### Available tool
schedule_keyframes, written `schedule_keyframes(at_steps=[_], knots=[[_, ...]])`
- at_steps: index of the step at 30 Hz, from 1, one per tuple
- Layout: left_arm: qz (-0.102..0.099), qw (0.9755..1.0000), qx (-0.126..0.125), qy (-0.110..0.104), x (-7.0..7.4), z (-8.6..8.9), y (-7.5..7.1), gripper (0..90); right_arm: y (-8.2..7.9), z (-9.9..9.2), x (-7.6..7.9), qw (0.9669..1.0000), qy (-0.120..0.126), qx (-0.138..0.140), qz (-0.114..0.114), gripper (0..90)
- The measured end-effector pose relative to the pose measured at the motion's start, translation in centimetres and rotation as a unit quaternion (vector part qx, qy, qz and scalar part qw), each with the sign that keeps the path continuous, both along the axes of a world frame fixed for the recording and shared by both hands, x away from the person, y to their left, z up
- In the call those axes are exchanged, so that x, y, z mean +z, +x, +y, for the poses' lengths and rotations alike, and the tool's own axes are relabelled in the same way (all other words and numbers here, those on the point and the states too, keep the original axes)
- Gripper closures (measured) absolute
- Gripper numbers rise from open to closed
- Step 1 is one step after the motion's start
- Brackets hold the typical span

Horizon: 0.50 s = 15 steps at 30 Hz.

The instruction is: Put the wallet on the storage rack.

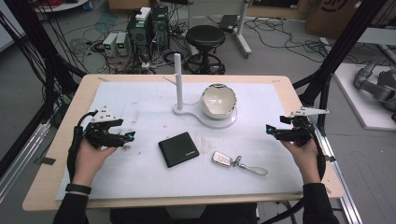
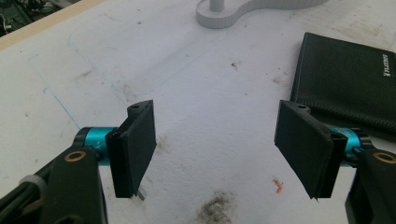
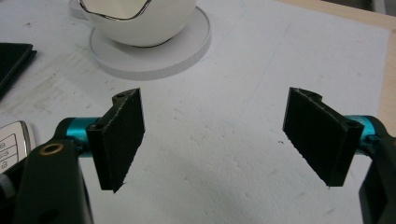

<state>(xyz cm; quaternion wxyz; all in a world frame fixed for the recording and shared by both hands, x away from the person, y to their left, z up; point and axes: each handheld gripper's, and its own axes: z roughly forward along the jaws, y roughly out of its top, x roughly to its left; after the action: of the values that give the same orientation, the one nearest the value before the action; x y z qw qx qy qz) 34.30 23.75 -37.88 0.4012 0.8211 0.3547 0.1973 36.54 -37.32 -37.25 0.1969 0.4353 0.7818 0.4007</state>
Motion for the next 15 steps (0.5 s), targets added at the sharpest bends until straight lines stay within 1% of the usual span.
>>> schedule_keyframes(at_steps=[3, 9, 10, 13, 15], knots=[[0.004, 1.0000, -0.003, -0.004, -0.1, -0.1, 0.1, 29.4, 0.0, -0.2, -0.1, 1.0000, 0.001, -0.002, -0.002, 21.3], [0.015, 0.9998, -0.005, -0.011, -0.2, -0.6, 0.1, 29.3, 0.1, -0.3, -0.4, 1.0000, 0.002, -0.004, 0.003, 21.3], [0.021, 0.9997, -0.007, -0.013, -0.2, -0.7, 0.1, 29.4, 0.1, -0.3, -0.4, 1.0000, 0.002, -0.005, 0.005, 21.3], [0.039, 0.9988, -0.009, -0.030, -0.4, -1.1, 0.1, 29.3, 0.1, -0.3, -0.4, 1.0000, 0.000, -0.006, 0.005, 21.3], [0.058, 0.9974, -0.011, -0.042, -0.6, -1.5, 0.0, 29.4, 0.1, -0.3, -0.4, 1.0000, -0.001, -0.005, 0.003, 21.4]])
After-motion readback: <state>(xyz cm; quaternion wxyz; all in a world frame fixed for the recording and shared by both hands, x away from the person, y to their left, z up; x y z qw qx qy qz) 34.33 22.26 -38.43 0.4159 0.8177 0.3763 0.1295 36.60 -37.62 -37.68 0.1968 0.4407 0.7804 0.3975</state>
